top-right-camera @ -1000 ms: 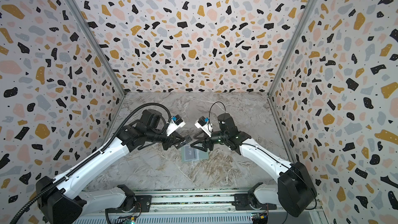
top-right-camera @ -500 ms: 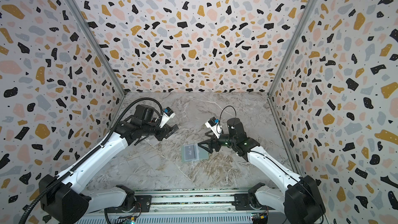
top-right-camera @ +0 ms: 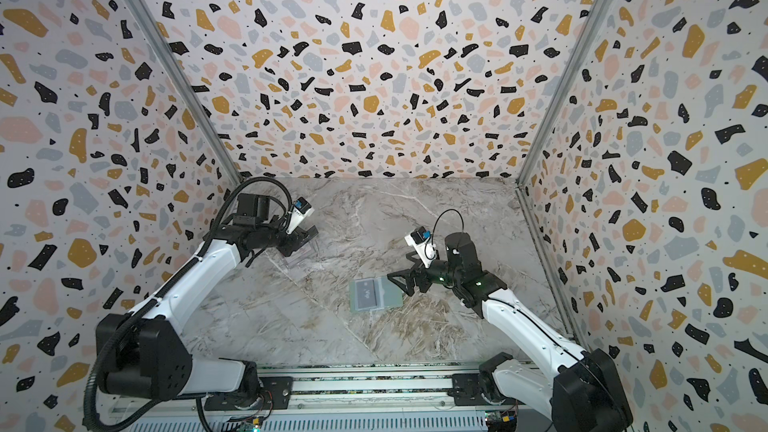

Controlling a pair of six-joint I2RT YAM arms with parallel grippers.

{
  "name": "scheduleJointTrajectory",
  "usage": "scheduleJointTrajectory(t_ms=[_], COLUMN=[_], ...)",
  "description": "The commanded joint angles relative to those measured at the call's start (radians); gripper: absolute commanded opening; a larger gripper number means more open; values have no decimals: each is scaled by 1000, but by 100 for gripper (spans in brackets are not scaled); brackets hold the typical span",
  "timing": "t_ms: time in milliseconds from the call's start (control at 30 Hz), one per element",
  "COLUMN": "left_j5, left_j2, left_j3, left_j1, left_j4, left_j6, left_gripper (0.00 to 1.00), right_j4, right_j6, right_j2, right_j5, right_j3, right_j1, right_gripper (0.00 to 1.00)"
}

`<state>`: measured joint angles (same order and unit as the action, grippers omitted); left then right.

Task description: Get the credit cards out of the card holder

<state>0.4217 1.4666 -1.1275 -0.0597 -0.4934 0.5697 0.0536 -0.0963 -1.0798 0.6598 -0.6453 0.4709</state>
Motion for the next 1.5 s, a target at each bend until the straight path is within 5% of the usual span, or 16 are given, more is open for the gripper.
scheduleJointTrajectory(t_ms=[0,167,233,600,1467], left_j5=[86,196,251,65,14], left_j2=[66,178,206,285,362], left_j3=[-85,-163,-183,-289,-264], left_j1=[60,141,158,178,195], left_j4=[-4,-40,-103,-137,-65], left_j6=[75,110,220,310,398], left_gripper=[0,0,0,0,0], right_j4=[20,22,22,29,51], right_j6=[-5,-5,-5,-5,-5], right_j2=[19,20,24,24,12], right_j5=[-4,6,13,27,54], right_j3=[3,-1,-1,3,17], right_j1=[-6,-20,-27,-35,-41], right_gripper=[99,99,99,99,99])
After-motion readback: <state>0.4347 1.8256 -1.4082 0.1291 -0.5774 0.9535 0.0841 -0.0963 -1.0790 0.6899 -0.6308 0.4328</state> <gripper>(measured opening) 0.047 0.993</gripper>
